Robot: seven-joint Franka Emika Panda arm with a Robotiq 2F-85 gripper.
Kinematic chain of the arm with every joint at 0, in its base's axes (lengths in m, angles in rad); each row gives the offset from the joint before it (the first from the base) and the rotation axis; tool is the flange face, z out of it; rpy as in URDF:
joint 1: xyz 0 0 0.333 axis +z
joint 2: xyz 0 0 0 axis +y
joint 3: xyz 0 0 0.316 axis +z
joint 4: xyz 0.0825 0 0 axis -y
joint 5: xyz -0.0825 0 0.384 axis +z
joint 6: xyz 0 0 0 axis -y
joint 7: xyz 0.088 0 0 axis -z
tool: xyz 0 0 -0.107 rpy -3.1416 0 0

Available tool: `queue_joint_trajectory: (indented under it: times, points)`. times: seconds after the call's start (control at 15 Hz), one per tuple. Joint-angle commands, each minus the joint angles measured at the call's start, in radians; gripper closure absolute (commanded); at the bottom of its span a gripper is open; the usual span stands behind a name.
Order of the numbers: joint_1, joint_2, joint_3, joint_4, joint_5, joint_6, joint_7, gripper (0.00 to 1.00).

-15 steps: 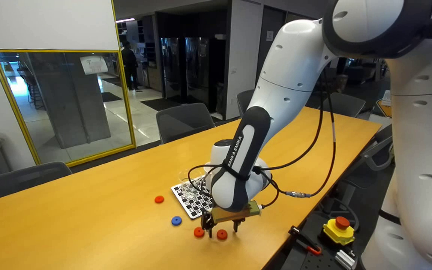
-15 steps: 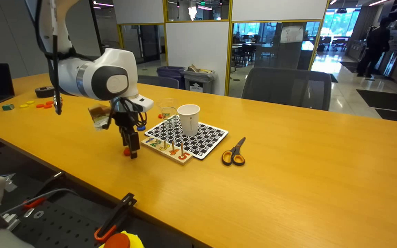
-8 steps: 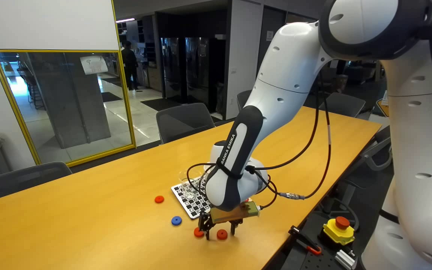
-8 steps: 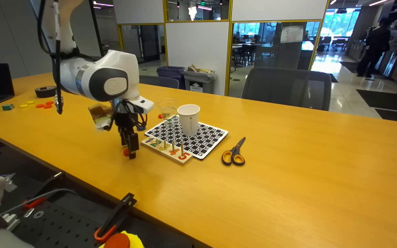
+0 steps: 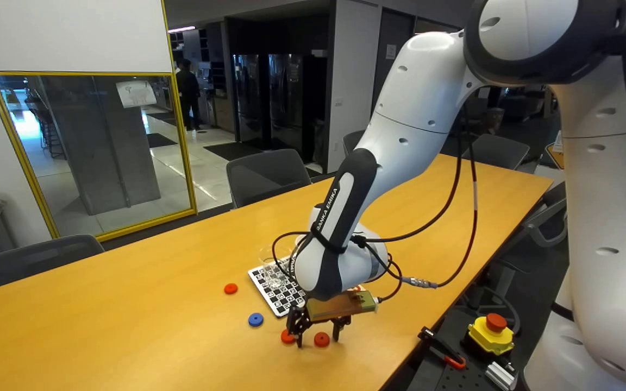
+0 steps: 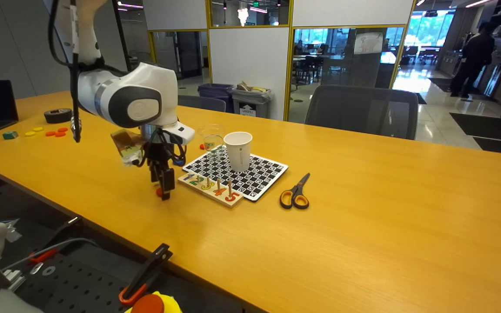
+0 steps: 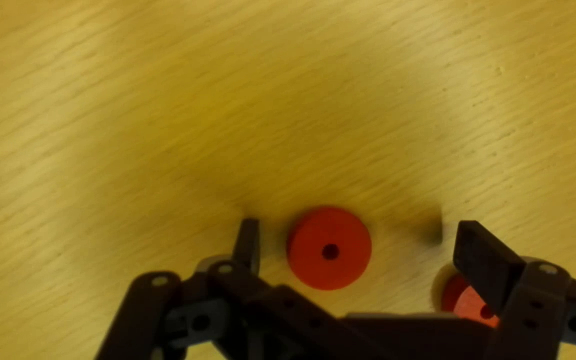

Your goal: Pick the rings and put them in the cup

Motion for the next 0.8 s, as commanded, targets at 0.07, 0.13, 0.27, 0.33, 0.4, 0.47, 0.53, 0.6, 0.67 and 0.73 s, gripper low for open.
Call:
queue_joint_trajectory:
  times: [0.07,0.13,0.27,0.33,0.4,0.47,0.53,0.6,0.67,0.73]
  points:
    - [0.018,-0.032,-0.023,-0.012,-0.007,-0.009,-0.012,0.00]
    - [0.023,-0.033,-0.029,-0.013,-0.011,-0.009,-0.008,0.00]
    - [0.033,-0.036,-0.041,-0.016,-0.021,-0.012,-0.001,0.00]
    - [0.049,-0.036,-0.056,-0.021,-0.037,-0.005,0.010,0.25]
    - [0.062,-0.038,-0.070,-0.022,-0.050,-0.011,0.022,0.26]
    - [0.073,-0.041,-0.082,-0.023,-0.061,-0.017,0.030,0.32]
    - [0.085,-0.047,-0.097,-0.027,-0.074,-0.024,0.038,0.41]
    - [0.098,-0.053,-0.114,-0.030,-0.091,-0.033,0.051,0.48]
    - [0.109,-0.058,-0.128,-0.032,-0.105,-0.041,0.062,0.58]
    - [0.127,-0.065,-0.149,-0.033,-0.126,-0.054,0.085,0.64]
